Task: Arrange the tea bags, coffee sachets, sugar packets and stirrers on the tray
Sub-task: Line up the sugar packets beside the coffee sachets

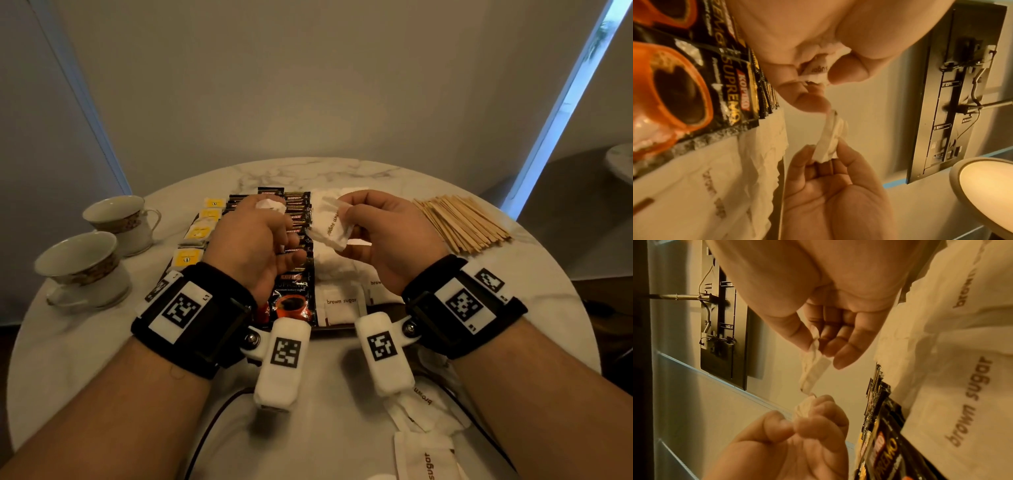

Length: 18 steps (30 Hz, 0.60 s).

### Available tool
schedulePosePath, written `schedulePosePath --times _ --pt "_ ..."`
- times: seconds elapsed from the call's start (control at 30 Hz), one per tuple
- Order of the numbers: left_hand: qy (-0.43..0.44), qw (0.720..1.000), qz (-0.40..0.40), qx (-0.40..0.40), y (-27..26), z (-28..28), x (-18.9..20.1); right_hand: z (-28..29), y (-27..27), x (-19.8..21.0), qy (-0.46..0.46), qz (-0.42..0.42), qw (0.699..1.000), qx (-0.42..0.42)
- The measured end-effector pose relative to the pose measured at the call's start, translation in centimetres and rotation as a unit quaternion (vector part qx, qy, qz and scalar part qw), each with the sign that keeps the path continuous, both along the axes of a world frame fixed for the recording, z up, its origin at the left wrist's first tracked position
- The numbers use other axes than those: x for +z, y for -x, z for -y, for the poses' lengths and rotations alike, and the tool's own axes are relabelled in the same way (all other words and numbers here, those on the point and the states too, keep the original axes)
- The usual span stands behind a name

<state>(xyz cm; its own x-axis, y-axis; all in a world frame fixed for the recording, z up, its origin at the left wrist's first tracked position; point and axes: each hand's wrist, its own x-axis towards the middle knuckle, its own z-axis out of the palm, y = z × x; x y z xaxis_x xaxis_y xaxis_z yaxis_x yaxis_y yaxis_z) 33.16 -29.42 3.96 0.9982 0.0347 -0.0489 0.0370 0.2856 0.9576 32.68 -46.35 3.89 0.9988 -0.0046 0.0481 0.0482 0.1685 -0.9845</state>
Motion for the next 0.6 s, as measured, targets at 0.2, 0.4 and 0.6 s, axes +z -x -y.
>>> schedulePosePath --times 0.2,0.4,0.6 --pt "-0.114 0.987 0.018 -0.113 0.4 0.1 -0.4 0.3 0.6 -0.3 0.003 0.019 0.999 0.048" --pt "-0.150 0.984 0.070 -0.071 0.4 0.8 -1.2 0.5 0.7 -1.0 -0.007 0.008 0.998 0.063" --pt "-0.119 0.991 0.041 -0.036 -0.2 0.5 -1.1 1.4 0.5 -1.2 0.036 0.006 0.997 0.073"
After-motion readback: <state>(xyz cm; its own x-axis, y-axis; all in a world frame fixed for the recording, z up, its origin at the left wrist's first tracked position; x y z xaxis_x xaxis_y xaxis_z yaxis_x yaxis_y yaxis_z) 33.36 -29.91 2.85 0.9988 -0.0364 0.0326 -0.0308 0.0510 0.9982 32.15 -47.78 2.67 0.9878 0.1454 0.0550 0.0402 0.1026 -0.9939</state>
